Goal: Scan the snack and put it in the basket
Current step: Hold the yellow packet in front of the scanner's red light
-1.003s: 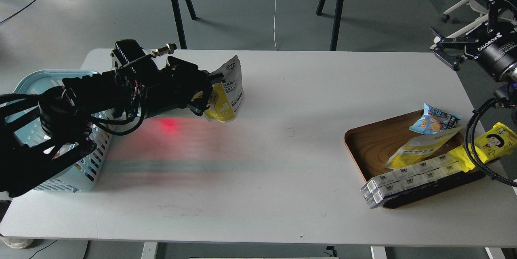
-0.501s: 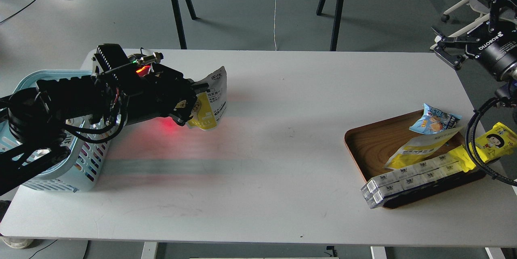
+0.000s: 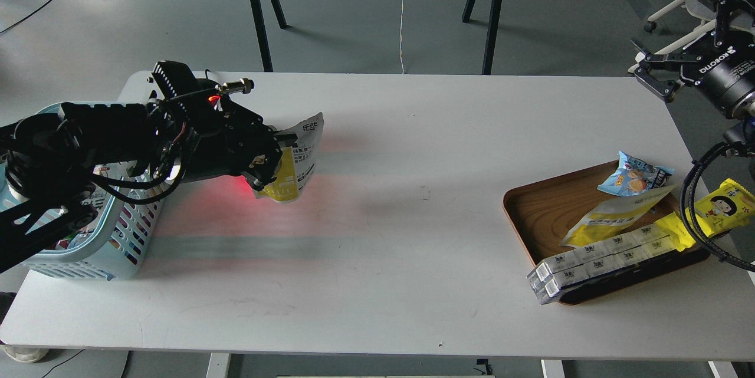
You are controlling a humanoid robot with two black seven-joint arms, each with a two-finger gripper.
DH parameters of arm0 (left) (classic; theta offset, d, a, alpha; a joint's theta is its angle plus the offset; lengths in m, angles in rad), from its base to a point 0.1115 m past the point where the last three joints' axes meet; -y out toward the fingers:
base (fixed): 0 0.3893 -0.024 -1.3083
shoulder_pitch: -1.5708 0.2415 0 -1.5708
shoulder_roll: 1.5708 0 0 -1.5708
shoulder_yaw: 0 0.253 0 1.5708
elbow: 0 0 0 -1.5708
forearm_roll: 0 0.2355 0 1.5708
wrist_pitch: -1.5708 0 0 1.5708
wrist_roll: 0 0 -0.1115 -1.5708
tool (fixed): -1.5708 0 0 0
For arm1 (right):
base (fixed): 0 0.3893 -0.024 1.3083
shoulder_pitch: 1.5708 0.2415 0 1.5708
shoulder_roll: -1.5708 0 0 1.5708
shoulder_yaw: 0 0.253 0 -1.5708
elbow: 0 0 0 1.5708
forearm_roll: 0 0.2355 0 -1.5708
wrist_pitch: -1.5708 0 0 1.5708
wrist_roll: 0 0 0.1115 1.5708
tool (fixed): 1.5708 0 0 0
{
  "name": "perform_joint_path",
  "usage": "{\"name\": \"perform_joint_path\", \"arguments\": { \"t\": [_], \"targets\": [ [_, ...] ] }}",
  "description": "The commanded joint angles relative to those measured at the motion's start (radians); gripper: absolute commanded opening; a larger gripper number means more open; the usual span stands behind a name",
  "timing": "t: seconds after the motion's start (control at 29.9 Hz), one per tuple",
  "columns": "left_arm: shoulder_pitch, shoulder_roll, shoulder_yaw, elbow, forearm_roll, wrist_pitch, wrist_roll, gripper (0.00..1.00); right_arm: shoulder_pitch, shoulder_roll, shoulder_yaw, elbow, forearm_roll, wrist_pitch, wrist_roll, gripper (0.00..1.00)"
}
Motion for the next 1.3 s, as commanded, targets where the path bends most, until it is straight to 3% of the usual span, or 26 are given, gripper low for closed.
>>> {"name": "perform_joint_path", "arguments": {
  "t": [0.0,0.67,1.27],
  "targets": [
    [-0.030,-0.003,0.001,0.001,0.000,-0.003,0.000,0.01,0.000,0.002,0.000,-0.001,0.000,0.000,0.000,0.98],
    [-0.095,-0.033,0.001,0.030,0.000,-0.003,-0.008,0.01,0.000,0.005,-0.002,-0.001,-0.002,0.000,0.000,0.98],
    [-0.125,-0.088,0.010,0.156,0.000,-0.003,0.002,0.01,0.003,0.011,-0.002,-0.002,-0.002,0.000,0.000,0.98]
  ]
}}
